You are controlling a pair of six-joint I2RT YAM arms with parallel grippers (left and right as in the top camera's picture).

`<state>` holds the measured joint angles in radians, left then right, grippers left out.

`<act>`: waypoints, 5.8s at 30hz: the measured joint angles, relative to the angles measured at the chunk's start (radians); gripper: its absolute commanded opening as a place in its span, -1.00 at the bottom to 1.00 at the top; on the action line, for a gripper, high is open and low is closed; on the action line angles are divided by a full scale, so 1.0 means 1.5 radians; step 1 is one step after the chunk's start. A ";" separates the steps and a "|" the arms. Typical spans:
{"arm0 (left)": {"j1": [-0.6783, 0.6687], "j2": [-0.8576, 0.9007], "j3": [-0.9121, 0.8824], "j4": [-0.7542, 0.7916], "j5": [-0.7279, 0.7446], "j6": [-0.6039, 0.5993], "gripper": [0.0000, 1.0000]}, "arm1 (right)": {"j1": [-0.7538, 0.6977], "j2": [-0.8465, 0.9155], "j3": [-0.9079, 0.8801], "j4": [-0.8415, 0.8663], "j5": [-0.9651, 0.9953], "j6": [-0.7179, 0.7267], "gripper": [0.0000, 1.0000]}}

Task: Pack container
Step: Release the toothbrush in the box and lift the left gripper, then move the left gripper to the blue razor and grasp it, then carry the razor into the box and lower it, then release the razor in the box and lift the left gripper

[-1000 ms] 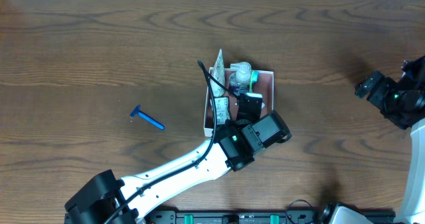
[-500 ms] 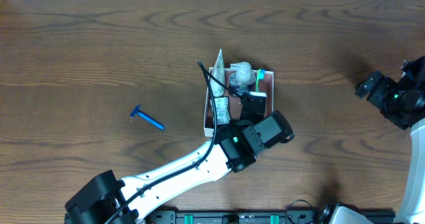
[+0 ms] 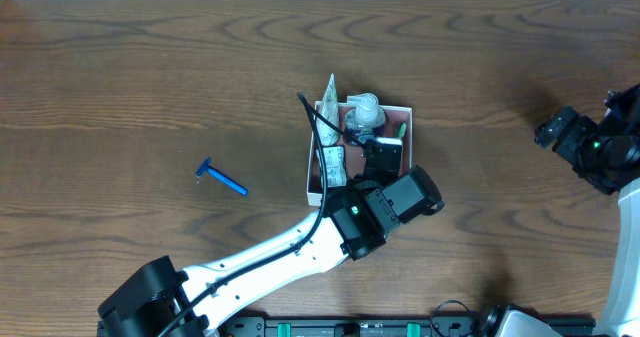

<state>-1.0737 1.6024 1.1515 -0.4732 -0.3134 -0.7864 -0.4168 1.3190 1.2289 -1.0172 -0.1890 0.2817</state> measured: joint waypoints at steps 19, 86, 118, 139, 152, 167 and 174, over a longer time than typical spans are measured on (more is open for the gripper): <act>0.132 -0.157 0.000 -0.211 -0.001 0.025 -0.17 | 0.000 0.000 0.000 0.000 0.000 0.000 0.98; 0.612 0.087 -0.148 -0.086 0.182 -0.033 -0.88 | 0.000 0.000 0.000 0.000 0.000 0.000 0.98; 0.181 -0.347 -0.094 0.025 0.214 0.213 -0.88 | 0.000 0.000 0.000 0.000 0.000 0.000 0.99; 0.067 0.013 -0.094 0.252 0.049 0.205 -0.88 | 0.000 0.000 0.000 0.000 0.000 0.000 0.99; 0.067 0.034 -0.094 0.294 0.046 0.195 -0.31 | 0.000 0.000 0.000 0.000 0.000 0.000 0.99; 0.067 0.027 -0.094 0.253 0.045 0.214 -0.31 | 0.000 0.000 0.000 0.000 0.000 0.000 0.98; 0.067 -0.094 -0.094 0.157 0.026 0.223 -0.10 | 0.000 0.000 0.000 0.000 0.000 0.000 0.99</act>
<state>-0.9737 1.4609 1.0100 -0.2379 -0.2737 -0.4522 -0.4168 1.3190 1.2289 -1.0172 -0.1890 0.2817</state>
